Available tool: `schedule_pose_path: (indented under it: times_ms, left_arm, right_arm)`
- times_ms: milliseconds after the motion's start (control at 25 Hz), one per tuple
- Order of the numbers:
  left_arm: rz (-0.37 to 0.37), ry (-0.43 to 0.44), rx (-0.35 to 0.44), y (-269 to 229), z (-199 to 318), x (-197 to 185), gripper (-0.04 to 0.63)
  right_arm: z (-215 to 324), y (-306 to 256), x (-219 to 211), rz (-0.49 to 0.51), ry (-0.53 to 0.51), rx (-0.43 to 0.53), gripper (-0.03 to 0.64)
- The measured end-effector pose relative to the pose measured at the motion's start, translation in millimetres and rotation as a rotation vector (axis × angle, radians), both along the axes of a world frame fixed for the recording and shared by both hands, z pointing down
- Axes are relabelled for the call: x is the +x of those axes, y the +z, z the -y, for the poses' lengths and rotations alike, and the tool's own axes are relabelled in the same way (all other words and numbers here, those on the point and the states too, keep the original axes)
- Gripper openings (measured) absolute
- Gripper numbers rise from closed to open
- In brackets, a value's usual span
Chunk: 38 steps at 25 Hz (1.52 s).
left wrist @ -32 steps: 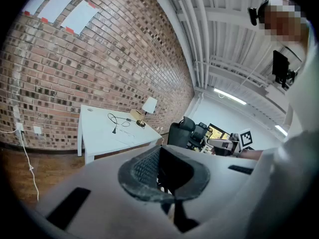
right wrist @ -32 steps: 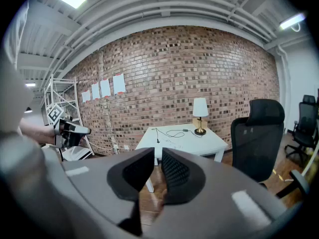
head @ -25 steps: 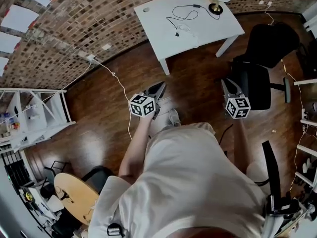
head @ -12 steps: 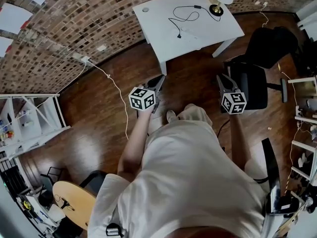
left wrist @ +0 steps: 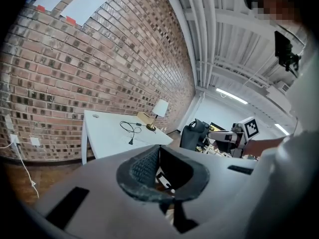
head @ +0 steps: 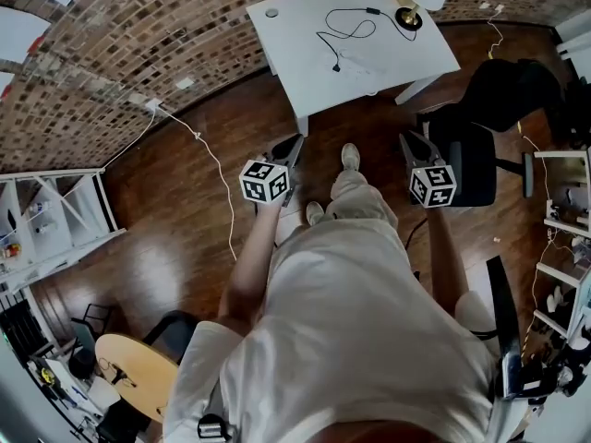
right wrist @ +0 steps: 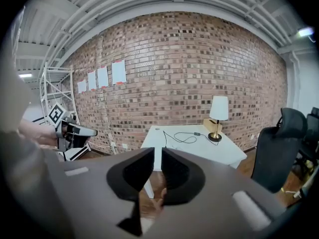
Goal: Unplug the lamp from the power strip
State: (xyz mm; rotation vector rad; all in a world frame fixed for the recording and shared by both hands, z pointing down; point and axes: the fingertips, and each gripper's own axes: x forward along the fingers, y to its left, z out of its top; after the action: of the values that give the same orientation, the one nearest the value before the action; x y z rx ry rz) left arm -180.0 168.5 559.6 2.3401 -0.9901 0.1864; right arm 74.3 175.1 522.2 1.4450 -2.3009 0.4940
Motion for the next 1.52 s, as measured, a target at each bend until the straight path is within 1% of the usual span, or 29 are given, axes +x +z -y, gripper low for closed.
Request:
schedule_pose_path:
  times_ms: [160,240,360,640,800,1000,1080,1120,1280,1400,1480,1520]
  left_arm:
    - [0.007,-0.020,0.001,4.4,17.9,0.4,-0.008]
    - [0.014,-0.029,0.000,7.8,28.9,3.6,0.028]
    - [0.046,-0.040,-0.021,15.7,45.7,7.9,0.029]
    - [0.118,-0.082,-0.070,34.0,101.8,23.7,0.031]
    - [0.149,-0.107,-0.124,48.1,120.6,35.6,0.032]
    - [0.176,-0.135,-0.147,54.1,157.9,49.0,0.038]
    - [0.161,-0.158,-0.163,59.8,169.6,52.4,0.040]
    - [0.137,-0.180,-0.177,63.1,175.8,52.0,0.038]
    - [0.016,-0.325,-0.246,75.3,198.8,36.9,0.038]
    - [-0.029,-0.400,-0.262,78.2,214.4,23.9,0.038]
    - [-0.062,-0.440,-0.274,78.9,218.1,16.1,0.038]
    - [-0.090,-0.461,-0.279,78.8,219.7,11.8,0.038]
  right_arm:
    - [27.8,9.2,-4.4,0.002,-0.037,-0.011,0.038]
    - [44.6,16.7,-2.2,0.005,-0.051,-0.017,0.038]
    - [73.5,26.6,-1.7,0.008,-0.081,-0.025,0.038]
    - [153.3,48.1,-1.6,0.011,-0.197,-0.031,0.040]
    - [179.5,59.4,0.5,-0.002,-0.266,-0.055,0.040]
    - [219.1,67.5,-1.1,-0.017,-0.360,-0.063,0.043]
    - [232.8,70.3,-1.3,-0.008,-0.385,-0.067,0.043]
    - [240.1,71.7,-0.7,0.000,-0.392,-0.069,0.043]
    - [266.7,76.3,5.1,0.029,-0.406,-0.079,0.043]
    - [284.5,80.5,7.2,0.041,-0.421,-0.084,0.043]
    - [292.1,85.3,7.9,0.075,-0.415,-0.107,0.044]
    - [295.6,87.7,8.3,0.095,-0.408,-0.121,0.044]
